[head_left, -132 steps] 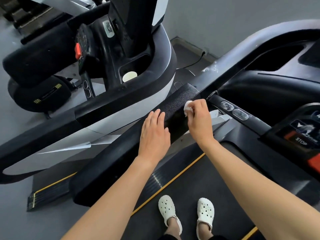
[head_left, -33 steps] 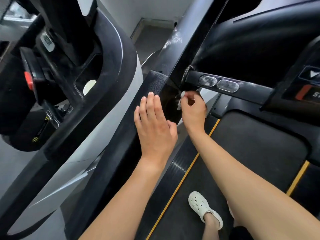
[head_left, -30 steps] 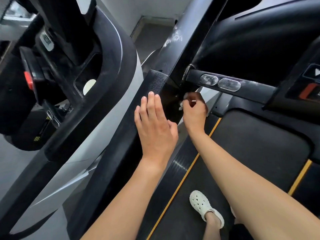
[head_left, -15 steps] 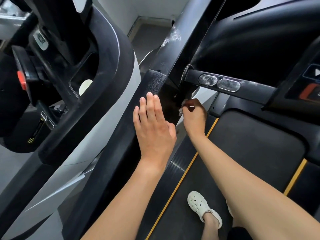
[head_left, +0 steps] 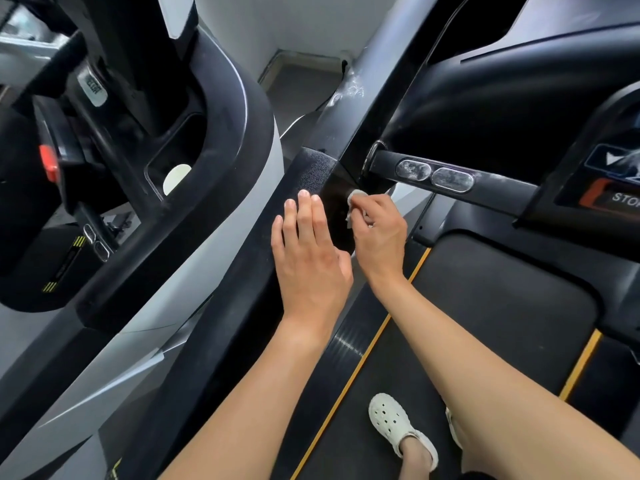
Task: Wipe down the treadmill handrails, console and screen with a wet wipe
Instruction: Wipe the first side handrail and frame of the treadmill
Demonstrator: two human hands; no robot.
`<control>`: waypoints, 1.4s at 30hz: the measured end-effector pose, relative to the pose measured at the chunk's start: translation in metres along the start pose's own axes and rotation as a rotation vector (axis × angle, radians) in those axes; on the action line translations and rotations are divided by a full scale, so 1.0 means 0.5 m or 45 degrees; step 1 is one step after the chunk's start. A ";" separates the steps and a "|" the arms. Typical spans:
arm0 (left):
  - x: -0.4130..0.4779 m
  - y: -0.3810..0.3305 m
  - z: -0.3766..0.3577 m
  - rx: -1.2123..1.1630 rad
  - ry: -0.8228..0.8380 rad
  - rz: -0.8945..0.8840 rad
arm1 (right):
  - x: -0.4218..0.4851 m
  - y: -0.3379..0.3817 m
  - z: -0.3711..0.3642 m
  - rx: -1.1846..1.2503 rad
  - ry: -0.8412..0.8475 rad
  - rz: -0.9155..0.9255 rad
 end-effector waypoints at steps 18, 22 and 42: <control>-0.003 0.001 0.003 0.001 0.026 -0.014 | -0.007 -0.039 0.021 0.285 -0.019 -0.258; -0.002 0.001 0.004 -0.015 0.024 0.002 | -0.003 -0.013 -0.004 0.168 -0.004 -0.121; -0.043 0.058 0.020 -0.210 -0.033 0.007 | -0.071 -0.195 -0.062 0.063 0.291 -0.800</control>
Point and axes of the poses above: each hand's wrist, its own x-axis towards the middle knuckle, its own z-axis out of the back of the hand, y = z × x, the point moved 7 cm from there along x, towards the middle knuckle, and after that the axes turned 8 degrees about -z, right-handed, at the moved point
